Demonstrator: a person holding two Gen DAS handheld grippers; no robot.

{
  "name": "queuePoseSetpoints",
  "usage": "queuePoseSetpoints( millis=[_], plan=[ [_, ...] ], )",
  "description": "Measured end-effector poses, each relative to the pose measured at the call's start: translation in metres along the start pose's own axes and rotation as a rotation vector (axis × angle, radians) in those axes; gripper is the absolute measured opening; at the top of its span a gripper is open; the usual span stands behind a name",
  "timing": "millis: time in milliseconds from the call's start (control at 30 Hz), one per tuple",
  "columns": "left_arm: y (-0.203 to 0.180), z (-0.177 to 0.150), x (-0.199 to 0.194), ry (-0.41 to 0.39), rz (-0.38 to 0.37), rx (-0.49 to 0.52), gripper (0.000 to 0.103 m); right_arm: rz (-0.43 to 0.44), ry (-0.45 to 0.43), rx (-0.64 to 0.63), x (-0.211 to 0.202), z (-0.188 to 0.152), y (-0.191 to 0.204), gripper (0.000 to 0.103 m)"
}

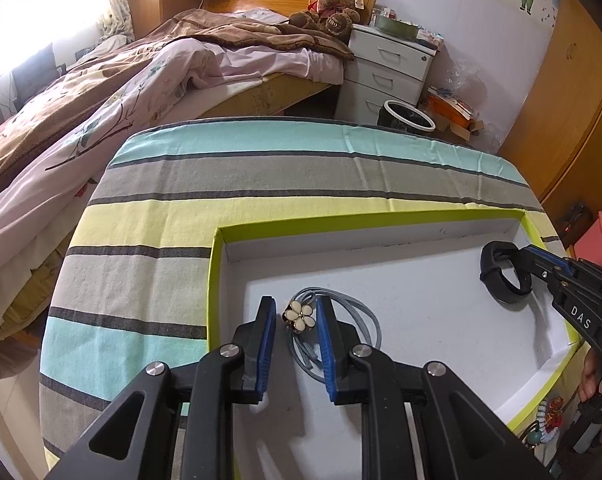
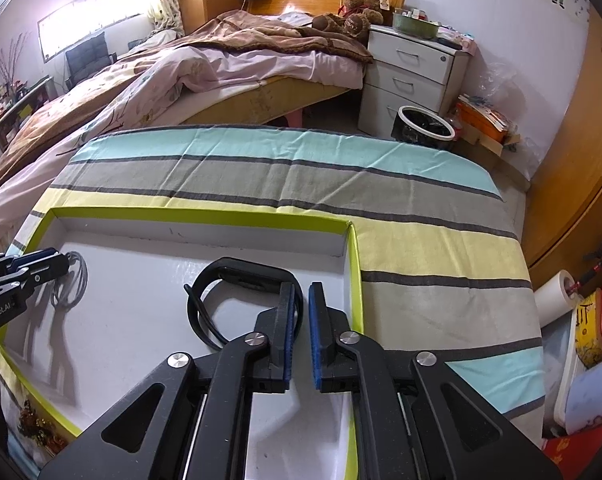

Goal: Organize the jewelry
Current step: 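Lower the black band into the tray with the right tool while the left releases the hair tie, then lift both open tools out of the green tray back toward the jewelry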

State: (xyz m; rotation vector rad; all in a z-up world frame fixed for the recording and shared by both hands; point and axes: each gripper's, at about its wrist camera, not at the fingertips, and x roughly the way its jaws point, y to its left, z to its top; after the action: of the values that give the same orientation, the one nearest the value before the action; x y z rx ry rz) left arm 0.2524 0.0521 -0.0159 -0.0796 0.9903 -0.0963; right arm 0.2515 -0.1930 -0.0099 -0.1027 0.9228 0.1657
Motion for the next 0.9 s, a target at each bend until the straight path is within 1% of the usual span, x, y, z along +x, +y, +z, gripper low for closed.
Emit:
queuePoseSetpoints(
  millis=[33,100,133,333,400,467,533,567,667,733,767,900],
  plan=[
    [0.000,0.000,-0.001,-0.003,0.001,-0.001,0.025,0.002,-0.003,0.002,-0.001,0.000,0.000,0.011],
    [0.002,0.000,-0.005,-0.013,-0.003,-0.009,0.034,0.007,-0.011,0.006,-0.004,0.000,-0.001,0.011],
    [0.002,-0.001,-0.007,-0.016,-0.007,-0.012,0.037,0.008,-0.015,0.008,-0.006,0.001,-0.001,0.011],
    [0.004,-0.007,-0.026,-0.038,-0.023,-0.027,0.040,0.026,-0.046,0.027,-0.021,-0.001,-0.003,0.013],
    [0.004,-0.012,-0.036,-0.054,-0.026,-0.031,0.043,0.034,-0.061,0.032,-0.028,-0.003,-0.004,0.018],
    [0.004,-0.017,-0.046,-0.074,-0.016,-0.023,0.044,0.041,-0.073,0.036,-0.036,-0.006,-0.005,0.030],
    [0.005,-0.024,-0.058,-0.093,-0.033,-0.032,0.044,0.047,-0.087,0.044,-0.046,-0.012,-0.006,0.035],
    [0.006,-0.030,-0.064,-0.100,-0.047,-0.042,0.044,0.053,-0.093,0.048,-0.051,-0.015,-0.008,0.035],
    [0.009,-0.044,-0.079,-0.121,-0.049,-0.057,0.049,0.067,-0.103,0.054,-0.064,-0.027,-0.011,0.036],
    [0.011,-0.056,-0.088,-0.128,-0.055,-0.070,0.049,0.072,-0.107,0.058,-0.070,-0.035,-0.013,0.036],
    [0.013,-0.063,-0.092,-0.124,-0.066,-0.080,0.050,0.083,-0.114,0.064,-0.076,-0.041,-0.014,0.036],
    [0.020,-0.086,-0.106,-0.130,-0.065,-0.106,0.050,0.124,-0.129,0.080,-0.090,-0.059,-0.018,0.036]
  ],
)
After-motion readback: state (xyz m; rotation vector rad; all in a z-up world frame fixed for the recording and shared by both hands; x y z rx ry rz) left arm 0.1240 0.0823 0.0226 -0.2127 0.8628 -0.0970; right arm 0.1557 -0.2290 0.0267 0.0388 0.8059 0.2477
